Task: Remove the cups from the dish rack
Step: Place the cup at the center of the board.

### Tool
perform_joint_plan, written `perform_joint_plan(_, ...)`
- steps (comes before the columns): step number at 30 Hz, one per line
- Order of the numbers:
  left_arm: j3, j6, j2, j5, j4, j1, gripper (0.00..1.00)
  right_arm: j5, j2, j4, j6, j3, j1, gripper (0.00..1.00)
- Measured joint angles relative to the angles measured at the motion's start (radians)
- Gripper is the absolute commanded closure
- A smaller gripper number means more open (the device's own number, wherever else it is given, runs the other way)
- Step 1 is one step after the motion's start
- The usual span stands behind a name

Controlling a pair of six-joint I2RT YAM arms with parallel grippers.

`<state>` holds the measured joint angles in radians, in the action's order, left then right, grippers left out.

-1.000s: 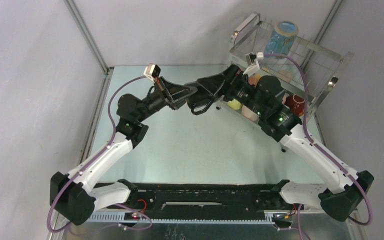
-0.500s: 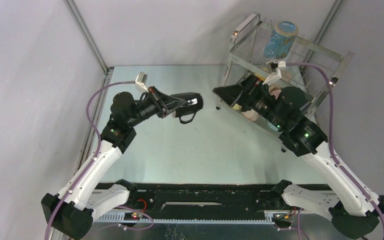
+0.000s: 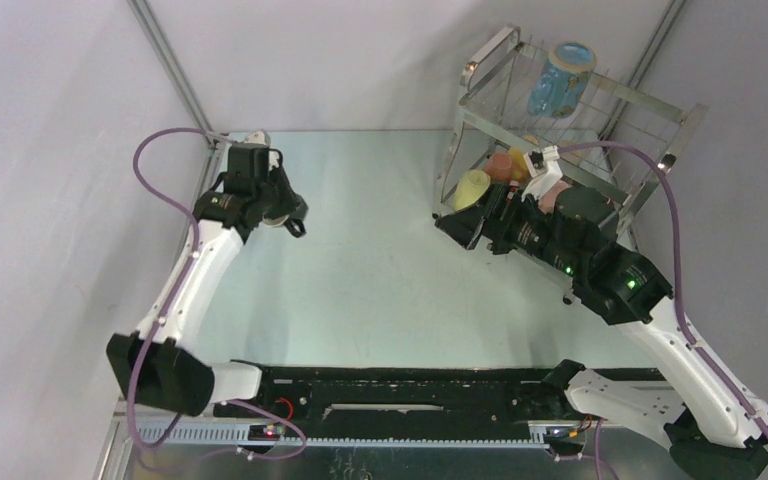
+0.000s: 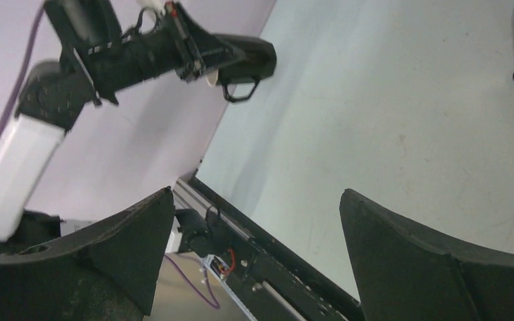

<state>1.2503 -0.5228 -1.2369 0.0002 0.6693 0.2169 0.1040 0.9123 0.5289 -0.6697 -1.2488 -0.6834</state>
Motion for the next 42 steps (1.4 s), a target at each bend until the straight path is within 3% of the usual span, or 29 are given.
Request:
perform_joint_plan(8,0.145,0.105,-0.284,-0.133,0.048,-0.137,1.00,-0.002,0.000,0.051,0.049,0.001,-0.018,0.00)
perform_joint_plan(25,0.587,0.159,-0.775,-0.119,0.156,-0.251,1.00,-0.025,-0.044,0.120,0.109,0.001,-0.037,0.00)
perform_joint_plan(32,0.685,0.164,-0.890,-0.106,0.208,-0.271,0.99,-0.025,-0.066,0.148,0.134,0.001,-0.037,0.00)
perform_joint_plan(42,0.743,0.165,-0.948,-0.103,0.257,-0.272,0.84,-0.026,-0.067,0.153,0.156,0.001,-0.037,0.00)
